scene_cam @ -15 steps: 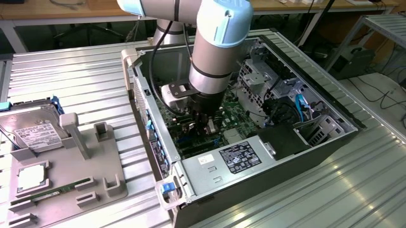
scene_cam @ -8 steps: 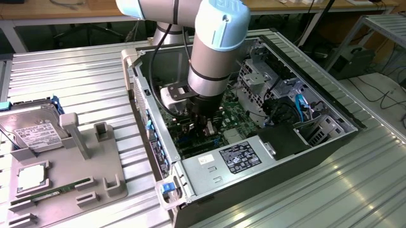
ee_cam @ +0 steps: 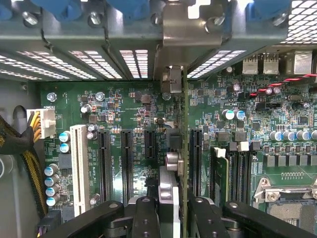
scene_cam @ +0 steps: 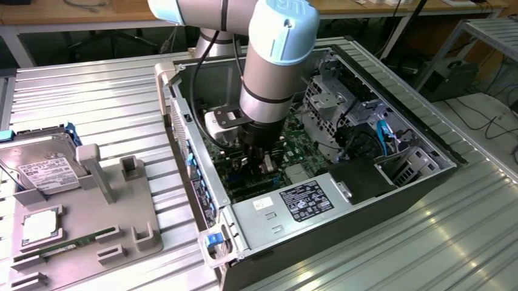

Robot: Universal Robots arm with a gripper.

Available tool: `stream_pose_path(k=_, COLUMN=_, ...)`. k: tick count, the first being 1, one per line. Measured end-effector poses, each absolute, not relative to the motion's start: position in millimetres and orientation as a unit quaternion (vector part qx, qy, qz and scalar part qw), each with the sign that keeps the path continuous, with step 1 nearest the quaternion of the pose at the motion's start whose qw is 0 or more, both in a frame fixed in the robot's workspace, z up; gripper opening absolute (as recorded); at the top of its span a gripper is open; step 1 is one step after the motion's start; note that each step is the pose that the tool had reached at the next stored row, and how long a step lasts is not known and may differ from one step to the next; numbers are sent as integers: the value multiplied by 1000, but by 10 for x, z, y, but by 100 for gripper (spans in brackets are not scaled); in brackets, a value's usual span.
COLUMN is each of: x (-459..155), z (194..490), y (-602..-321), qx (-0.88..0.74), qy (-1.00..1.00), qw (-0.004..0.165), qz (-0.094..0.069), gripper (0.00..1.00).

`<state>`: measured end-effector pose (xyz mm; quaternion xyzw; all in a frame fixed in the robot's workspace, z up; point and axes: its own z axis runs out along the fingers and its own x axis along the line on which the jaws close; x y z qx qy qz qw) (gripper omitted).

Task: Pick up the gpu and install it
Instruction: 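Insert the gpu into the slot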

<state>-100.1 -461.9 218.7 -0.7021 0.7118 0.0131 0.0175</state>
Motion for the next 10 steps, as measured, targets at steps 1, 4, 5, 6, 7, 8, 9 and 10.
stream_pose_path(k=1, x=-1000, z=2180, y=-4615, qx=-702, qy=712, qw=19, qz=14, gripper=28)
stream_pose_path(k=4, x=-1002, z=2190, y=-4617, qx=-702, qy=712, qw=18, qz=13, gripper=36)
stream_pose_path(k=5, x=-1001, z=2192, y=-4616, qx=-702, qy=712, qw=19, qz=13, gripper=36)
stream_pose_path(k=6, x=-1002, z=2206, y=-4617, qx=-702, qy=712, qw=19, qz=12, gripper=36)
stream_pose_path(k=7, x=-1002, z=2226, y=-4616, qx=-702, qy=712, qw=19, qz=12, gripper=36)
stream_pose_path(k=8, x=-1002, z=2252, y=-4614, qx=-702, qy=712, qw=20, qz=11, gripper=36)
stream_pose_path(k=9, x=-1002, z=2281, y=-4614, qx=-702, qy=712, qw=21, qz=10, gripper=36)
stream_pose_path(k=10, x=-1001, z=2312, y=-4614, qx=-702, qy=712, qw=22, qz=10, gripper=36)
